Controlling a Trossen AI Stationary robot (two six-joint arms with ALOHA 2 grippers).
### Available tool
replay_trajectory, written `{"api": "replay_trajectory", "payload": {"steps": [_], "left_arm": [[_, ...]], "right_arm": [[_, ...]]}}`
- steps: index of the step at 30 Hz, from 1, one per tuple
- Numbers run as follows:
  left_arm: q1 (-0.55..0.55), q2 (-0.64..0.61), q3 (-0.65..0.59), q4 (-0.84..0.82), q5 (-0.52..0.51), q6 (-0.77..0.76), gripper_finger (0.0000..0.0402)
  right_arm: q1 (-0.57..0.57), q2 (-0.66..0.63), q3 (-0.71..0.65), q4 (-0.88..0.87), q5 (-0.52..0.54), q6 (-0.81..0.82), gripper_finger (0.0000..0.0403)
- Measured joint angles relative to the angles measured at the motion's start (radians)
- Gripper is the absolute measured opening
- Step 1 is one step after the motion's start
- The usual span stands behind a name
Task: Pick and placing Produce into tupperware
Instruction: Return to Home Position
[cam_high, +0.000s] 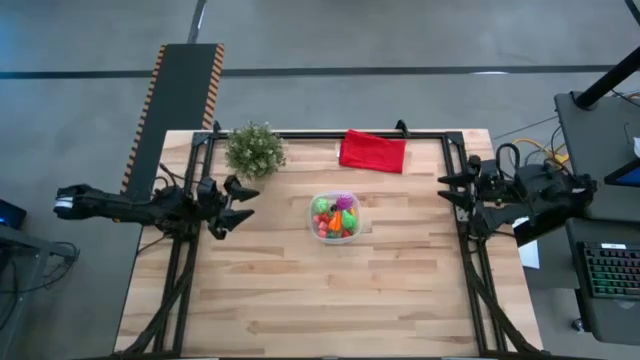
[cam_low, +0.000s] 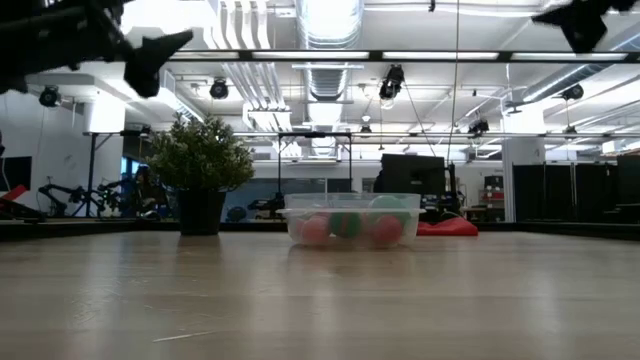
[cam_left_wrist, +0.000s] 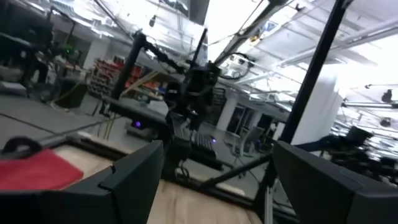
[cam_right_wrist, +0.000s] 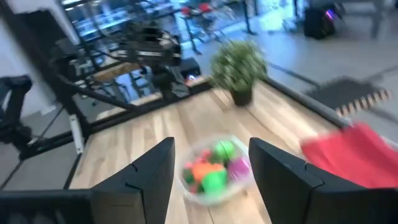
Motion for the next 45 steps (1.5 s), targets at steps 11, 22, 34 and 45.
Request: {"api": "replay_trajectory", "payload": {"steps": [11,22,34,45], "left_arm": [[0.000,-0.191,-0.111,-0.133,0.018,-0.019,0.0290],[0.000,-0.302,-0.112,-0.426,0.011,-0.149,0.0290],[0.000,-0.365,-0.114,-0.436,0.008,-0.171,0.0290],[0.000,-0.303,-0.114,-0.499,0.006,-0.171,0.0290]], "right_arm": [[0.000,-0.252,-0.150,-0.003,-0.084,-0.004,0.0199],[0.000,-0.231,-0.307,0.212,-0.234,-0.082,0.0199],[0.000,-0.261,-0.534,0.557,-0.253,-0.091,0.0199],[0.000,-0.262,-0.695,0.673,-0.271,-0.031,0.0199]]}}
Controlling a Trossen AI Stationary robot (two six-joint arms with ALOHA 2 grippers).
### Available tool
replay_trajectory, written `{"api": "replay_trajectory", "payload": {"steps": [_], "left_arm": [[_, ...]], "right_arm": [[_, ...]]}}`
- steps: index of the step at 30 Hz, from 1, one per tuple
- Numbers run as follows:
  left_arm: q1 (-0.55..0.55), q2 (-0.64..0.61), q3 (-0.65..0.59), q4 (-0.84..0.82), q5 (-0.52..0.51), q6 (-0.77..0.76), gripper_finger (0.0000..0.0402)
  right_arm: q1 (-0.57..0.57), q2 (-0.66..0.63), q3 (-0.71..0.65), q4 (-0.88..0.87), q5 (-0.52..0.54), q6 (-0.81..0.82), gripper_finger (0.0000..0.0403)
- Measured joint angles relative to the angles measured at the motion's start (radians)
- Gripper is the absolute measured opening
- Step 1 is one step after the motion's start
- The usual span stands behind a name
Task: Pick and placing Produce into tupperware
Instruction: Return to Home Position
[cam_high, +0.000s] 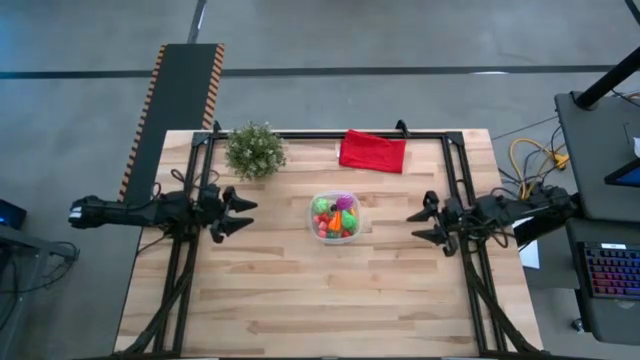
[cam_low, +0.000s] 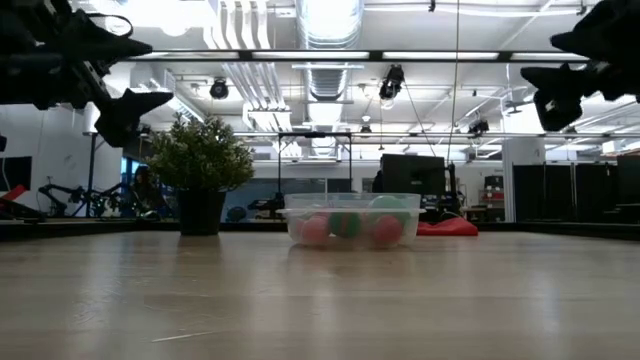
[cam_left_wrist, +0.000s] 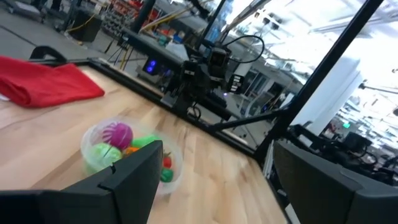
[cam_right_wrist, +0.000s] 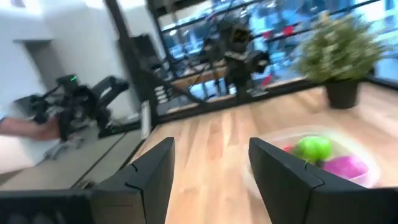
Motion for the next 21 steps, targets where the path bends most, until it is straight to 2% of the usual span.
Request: {"api": "replay_trajectory", "payload": {"steps": [5,13,21], "left_arm": [[0.000,0.034,0.000,0.001,-0.001,0.000,0.0290],[0.000,0.069,-0.001,0.001,-0.002,0.001,0.0290],[0.000,0.085,-0.001,0.001,-0.001,0.001,0.0290]], "right_arm": [[0.000,0.000,-0.027,-0.009,-0.093,-0.028,0.0199],[0.000,0.017,-0.025,-0.017,-0.091,-0.112,0.0199],[0.000,0.021,-0.024,-0.018,-0.087,-0.047,0.0199]]}}
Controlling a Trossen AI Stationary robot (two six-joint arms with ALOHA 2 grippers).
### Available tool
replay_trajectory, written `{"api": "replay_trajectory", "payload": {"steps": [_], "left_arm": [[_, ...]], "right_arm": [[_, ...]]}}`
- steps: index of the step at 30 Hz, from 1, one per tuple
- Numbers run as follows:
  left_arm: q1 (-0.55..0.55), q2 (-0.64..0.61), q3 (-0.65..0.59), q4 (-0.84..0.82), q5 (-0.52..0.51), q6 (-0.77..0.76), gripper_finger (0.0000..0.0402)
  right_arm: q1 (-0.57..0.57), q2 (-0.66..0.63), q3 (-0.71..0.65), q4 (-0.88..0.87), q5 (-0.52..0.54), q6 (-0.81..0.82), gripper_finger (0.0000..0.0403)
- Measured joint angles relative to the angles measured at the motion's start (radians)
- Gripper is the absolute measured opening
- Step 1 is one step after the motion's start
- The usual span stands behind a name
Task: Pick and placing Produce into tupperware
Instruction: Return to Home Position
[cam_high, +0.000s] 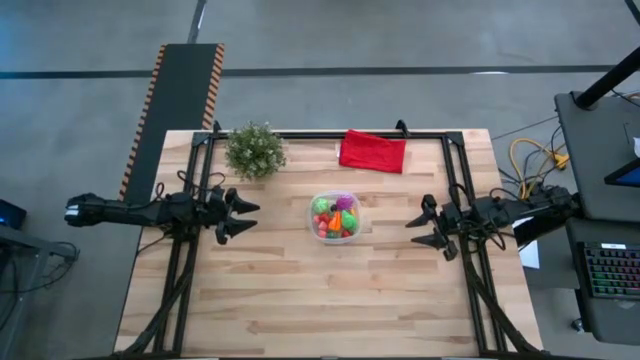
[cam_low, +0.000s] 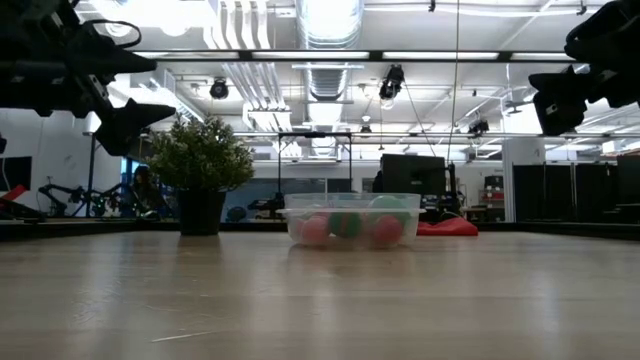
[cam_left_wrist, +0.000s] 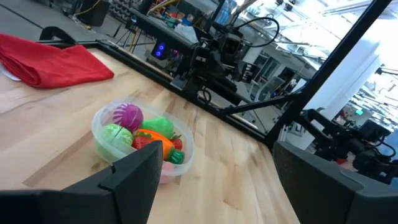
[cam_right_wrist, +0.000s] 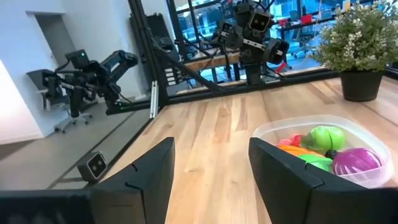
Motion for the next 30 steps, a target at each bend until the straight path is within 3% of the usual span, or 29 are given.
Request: {"api": "replay_trajectory", "payload": {"steps": [30], "left_arm": [[0.000,0.016,0.000,0.000,0.000,0.000,0.0290]], "right_arm": [[0.000,0.001,0.000,-0.002,0.000,-0.006,0.0199]]}}
